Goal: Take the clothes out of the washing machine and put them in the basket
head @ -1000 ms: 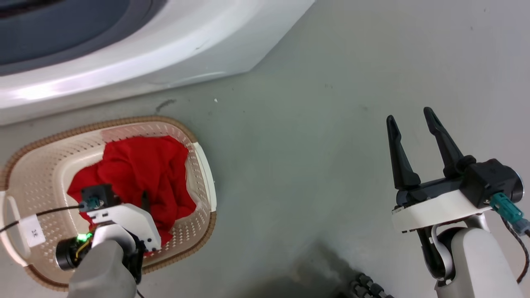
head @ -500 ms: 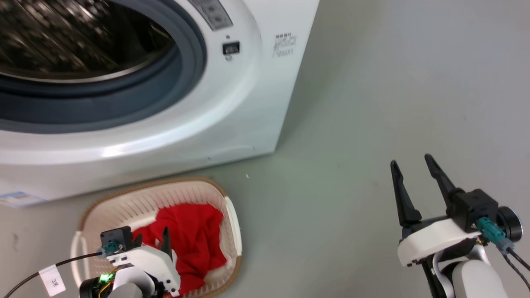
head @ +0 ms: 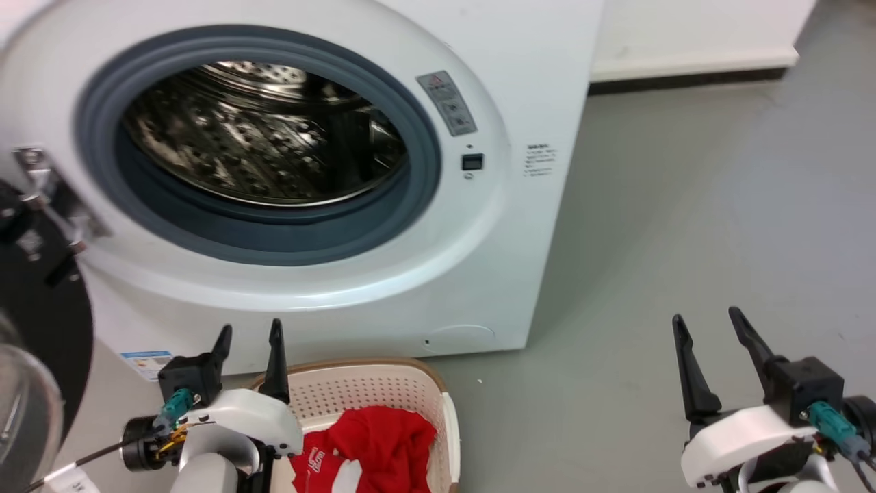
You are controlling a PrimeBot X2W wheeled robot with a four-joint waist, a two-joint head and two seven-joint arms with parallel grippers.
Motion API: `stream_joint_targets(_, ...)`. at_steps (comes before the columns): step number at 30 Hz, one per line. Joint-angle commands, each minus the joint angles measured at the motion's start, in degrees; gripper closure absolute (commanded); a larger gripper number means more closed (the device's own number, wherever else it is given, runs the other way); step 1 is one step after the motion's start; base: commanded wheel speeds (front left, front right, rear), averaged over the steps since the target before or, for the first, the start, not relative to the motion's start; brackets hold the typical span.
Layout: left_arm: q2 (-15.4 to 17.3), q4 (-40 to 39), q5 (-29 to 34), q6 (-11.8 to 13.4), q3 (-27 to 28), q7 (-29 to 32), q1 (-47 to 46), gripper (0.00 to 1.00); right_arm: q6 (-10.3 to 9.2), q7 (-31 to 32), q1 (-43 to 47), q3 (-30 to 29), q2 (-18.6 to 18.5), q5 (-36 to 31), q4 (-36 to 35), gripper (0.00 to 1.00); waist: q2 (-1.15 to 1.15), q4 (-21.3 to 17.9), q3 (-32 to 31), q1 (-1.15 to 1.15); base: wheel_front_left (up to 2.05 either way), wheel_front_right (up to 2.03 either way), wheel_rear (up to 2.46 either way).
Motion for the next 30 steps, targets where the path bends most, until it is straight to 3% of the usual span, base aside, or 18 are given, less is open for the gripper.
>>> stream_joint_targets(1,0.02,-2.12,0.62,0.27,0.29,-0.16,1.42,0.00,-0.04,0.08,1.24,-0.12,0.04,-0.56,-0.32,0.00,0.00,2.50,-2.59,0.02,0.00,0.00,0.00)
stream_joint_targets(11,0.68,-22.89,5.95,1.70,-0.45,-0.16,11.88,0.00,-0.04,1.47,5.52,-1.15,0.04,-0.58,-2.00,0.00,0.00,6.34,-6.12,0.02,0.00,0.00,0.00)
stream_joint_targets(20,2.42,-28.10,7.62,1.17,-2.68,3.88,14.88,0.00,-0.05,1.69,6.90,-1.46,0.04,-0.14,-2.34,0.00,0.00,6.43,-7.39,0.02,0.00,0.00,0.00)
stream_joint_targets(30,2.37,-28.21,6.78,1.43,-3.33,5.58,15.41,0.00,-0.04,2.04,7.32,-1.31,0.04,-0.44,-2.73,0.00,0.00,5.30,-7.75,0.02,0.00,0.00,0.00)
